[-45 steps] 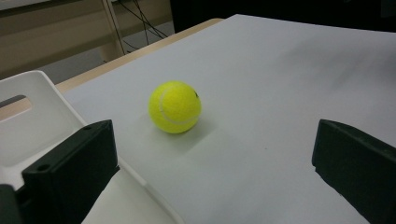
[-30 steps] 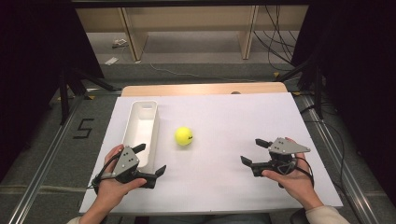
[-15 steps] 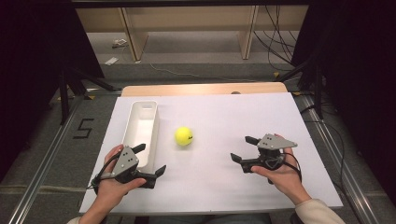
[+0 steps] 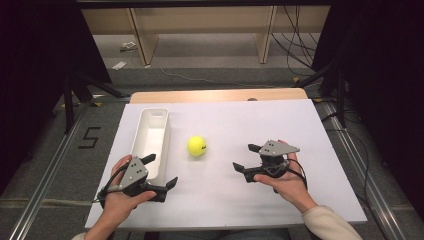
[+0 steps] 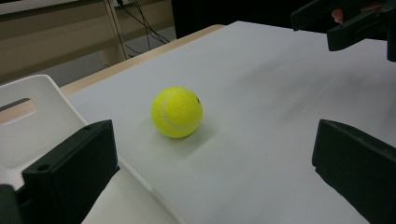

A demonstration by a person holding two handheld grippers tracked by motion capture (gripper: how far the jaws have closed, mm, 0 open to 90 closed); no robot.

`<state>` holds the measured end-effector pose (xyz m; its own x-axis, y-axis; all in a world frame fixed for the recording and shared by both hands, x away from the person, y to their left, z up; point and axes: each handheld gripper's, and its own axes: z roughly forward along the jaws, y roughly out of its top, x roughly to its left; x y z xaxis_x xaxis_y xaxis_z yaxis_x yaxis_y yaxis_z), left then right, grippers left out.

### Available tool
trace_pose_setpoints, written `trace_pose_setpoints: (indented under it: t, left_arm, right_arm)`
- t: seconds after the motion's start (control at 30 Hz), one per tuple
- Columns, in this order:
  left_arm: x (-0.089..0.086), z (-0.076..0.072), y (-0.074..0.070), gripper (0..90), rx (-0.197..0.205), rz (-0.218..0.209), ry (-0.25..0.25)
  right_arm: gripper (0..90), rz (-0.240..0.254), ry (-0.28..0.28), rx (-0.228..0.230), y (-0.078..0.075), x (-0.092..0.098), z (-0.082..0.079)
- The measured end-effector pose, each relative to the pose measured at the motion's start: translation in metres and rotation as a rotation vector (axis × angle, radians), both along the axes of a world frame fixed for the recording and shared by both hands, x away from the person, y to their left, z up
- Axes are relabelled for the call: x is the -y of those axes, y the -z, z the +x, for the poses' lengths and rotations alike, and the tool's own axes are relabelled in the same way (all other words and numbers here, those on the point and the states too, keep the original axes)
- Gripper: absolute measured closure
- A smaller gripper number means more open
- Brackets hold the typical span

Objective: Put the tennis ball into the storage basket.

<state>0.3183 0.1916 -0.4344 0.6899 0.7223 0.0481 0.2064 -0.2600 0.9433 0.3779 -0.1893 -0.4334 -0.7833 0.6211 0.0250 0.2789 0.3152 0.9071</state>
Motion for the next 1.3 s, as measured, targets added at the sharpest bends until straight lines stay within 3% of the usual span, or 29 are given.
trace_pose_setpoints:
  t: [0.6, 1.3]
  left_arm:
    - [0.0, 0.0, -0.001, 0.0, 0.006, 0.0, 0.007]
    - [0.0, -0.001, -0.001, 0.0, 0.006, -0.009, 0.008]
  right_arm:
    - [15.4, -0.025, -0.03, -0.005, 0.005, -0.034, 0.013]
    - [15.3, -0.031, -0.034, -0.003, 0.009, -0.056, 0.025]
